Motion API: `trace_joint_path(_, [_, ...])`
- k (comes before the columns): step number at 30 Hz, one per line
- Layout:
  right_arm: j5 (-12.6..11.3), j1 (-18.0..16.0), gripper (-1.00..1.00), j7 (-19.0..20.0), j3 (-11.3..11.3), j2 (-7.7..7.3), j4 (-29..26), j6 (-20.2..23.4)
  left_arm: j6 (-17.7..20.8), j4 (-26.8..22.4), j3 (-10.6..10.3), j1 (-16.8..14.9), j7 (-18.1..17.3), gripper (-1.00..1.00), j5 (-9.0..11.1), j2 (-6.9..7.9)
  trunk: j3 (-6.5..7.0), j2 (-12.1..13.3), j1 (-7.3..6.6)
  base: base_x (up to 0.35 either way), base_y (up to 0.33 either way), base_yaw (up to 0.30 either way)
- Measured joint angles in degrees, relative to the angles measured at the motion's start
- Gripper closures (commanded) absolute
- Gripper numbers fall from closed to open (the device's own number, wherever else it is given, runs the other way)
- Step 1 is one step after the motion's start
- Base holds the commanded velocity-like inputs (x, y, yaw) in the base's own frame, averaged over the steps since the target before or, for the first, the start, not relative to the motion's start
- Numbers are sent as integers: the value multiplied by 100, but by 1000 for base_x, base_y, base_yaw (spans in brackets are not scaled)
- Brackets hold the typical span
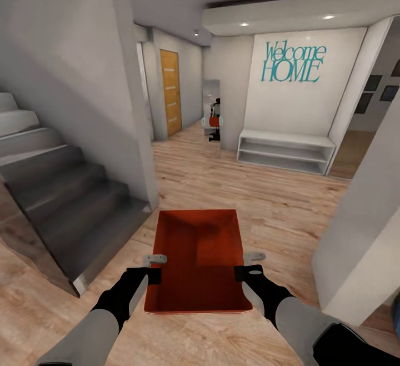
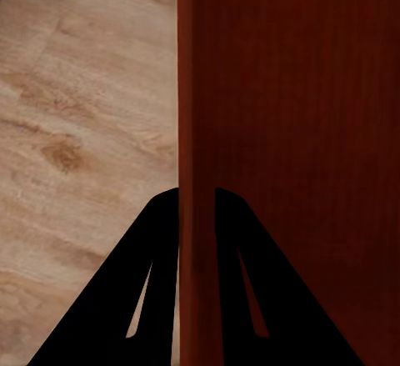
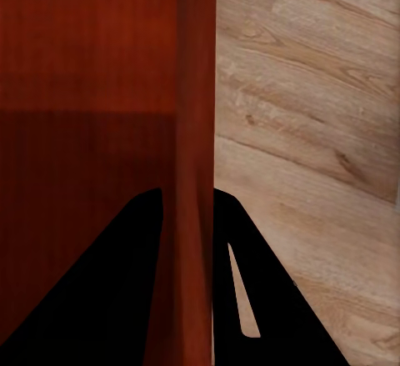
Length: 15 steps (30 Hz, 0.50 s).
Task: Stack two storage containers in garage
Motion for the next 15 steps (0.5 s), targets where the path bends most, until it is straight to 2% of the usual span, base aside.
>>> trace_joint_path(15, [-7, 0, 100, 1, 6, -1, 2, 0, 0, 3, 3, 0, 0, 100, 1, -1, 0, 0, 0, 322, 0, 0])
